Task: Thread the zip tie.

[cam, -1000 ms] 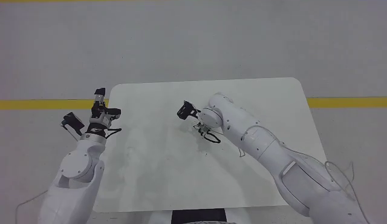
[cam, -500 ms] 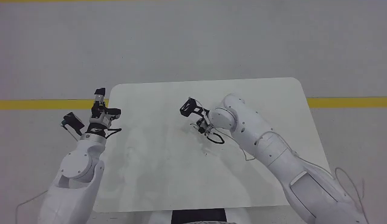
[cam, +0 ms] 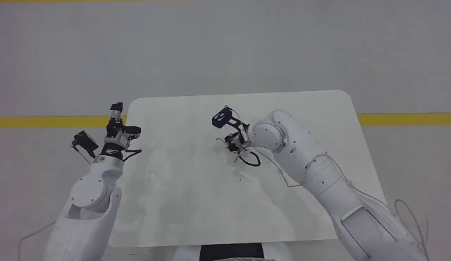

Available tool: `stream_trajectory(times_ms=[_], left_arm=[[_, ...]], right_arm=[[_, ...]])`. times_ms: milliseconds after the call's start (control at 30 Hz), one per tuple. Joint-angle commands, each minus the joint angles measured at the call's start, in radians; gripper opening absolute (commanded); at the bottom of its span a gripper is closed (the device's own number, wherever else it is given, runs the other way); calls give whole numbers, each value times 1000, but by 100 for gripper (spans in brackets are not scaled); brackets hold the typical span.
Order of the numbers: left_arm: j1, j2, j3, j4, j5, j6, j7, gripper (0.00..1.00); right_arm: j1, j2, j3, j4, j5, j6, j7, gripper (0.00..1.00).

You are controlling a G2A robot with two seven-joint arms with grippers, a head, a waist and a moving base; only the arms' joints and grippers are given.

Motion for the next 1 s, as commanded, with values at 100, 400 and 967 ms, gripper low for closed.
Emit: stream_trajectory(times_ms=[100, 400, 967], left_arm=[[0, 0, 0, 0, 0, 0, 0, 100], [0, 0, 0, 0, 0, 0, 0, 100], [-8, -1, 9, 12, 19, -9, -12, 100]], right_arm=[[-12, 5, 40, -20, 63, 34, -27, 0], [-33, 18, 121, -39, 240, 14, -23, 0], [-57, 15, 132, -35, 309, 41, -89, 0]])
